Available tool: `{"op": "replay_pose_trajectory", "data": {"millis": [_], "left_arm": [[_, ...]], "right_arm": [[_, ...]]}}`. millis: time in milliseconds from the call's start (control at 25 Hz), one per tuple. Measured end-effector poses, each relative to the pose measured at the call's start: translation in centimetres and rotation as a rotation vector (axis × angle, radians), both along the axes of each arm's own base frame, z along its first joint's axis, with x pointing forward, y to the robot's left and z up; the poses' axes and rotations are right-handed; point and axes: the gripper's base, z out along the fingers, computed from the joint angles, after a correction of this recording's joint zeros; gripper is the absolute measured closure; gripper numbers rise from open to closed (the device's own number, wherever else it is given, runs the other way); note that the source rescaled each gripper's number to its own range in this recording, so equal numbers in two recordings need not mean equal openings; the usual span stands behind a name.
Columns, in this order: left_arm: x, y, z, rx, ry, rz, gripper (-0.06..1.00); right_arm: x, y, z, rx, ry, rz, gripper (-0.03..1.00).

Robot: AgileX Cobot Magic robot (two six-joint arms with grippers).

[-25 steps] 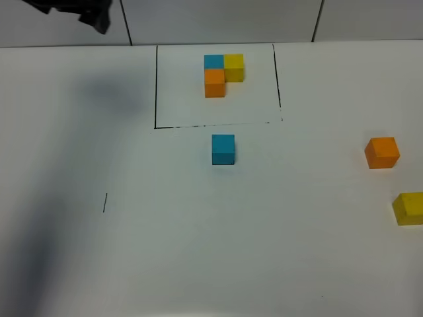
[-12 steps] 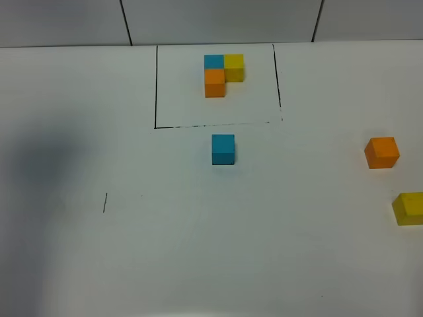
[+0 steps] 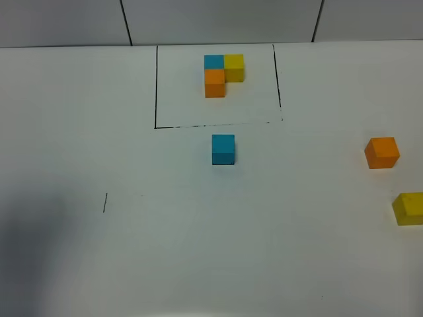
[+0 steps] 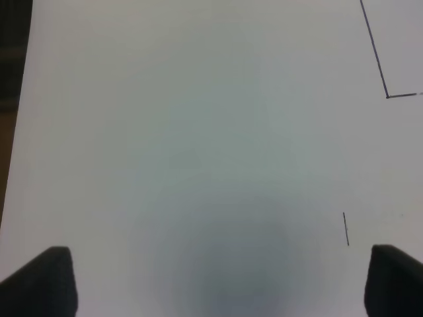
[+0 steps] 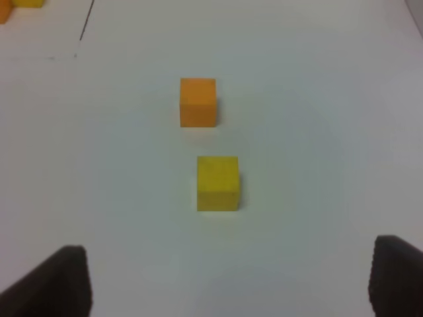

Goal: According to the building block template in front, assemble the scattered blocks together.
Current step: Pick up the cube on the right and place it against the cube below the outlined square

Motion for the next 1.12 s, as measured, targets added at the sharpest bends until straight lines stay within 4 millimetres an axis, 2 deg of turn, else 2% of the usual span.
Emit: {"op": "replay_pose_trajectory", "data": {"millis": [320,480,600,840,1000,1120], "left_arm": [[-7.8,0.7,-3.3,-0.038,-0.158,0.016,0.08],[-10.9,0.9,-5.2,-0.057,-0.24,0.013,0.08],[-12.2,0.7,-6.8,-0.096,-0.253,-0.003,0.08],[-13.1,0.2,-10.0,-0.133,-0.238,-0.057,0.08],[-14.1,0.1,-11.0,-0.142,-0.273,-0.075,0.08],[-14.2,0.1,-11.2,-0.139,-0.266,-0.078,0.09]], "right_arm": [[0.0,0.0,0.0,0.0,0.0,0.0,0.25],[0.0,0.0,0.0,0.0,0.0,0.0,0.25],[0.0,0.0,0.0,0.0,0.0,0.0,0.25],[0.0,0.0,0.0,0.0,0.0,0.0,0.25],[0.0,0.0,0.0,0.0,0.0,0.0,0.25],[0.0,0.0,0.0,0.0,0.0,0.0,0.25]]}}
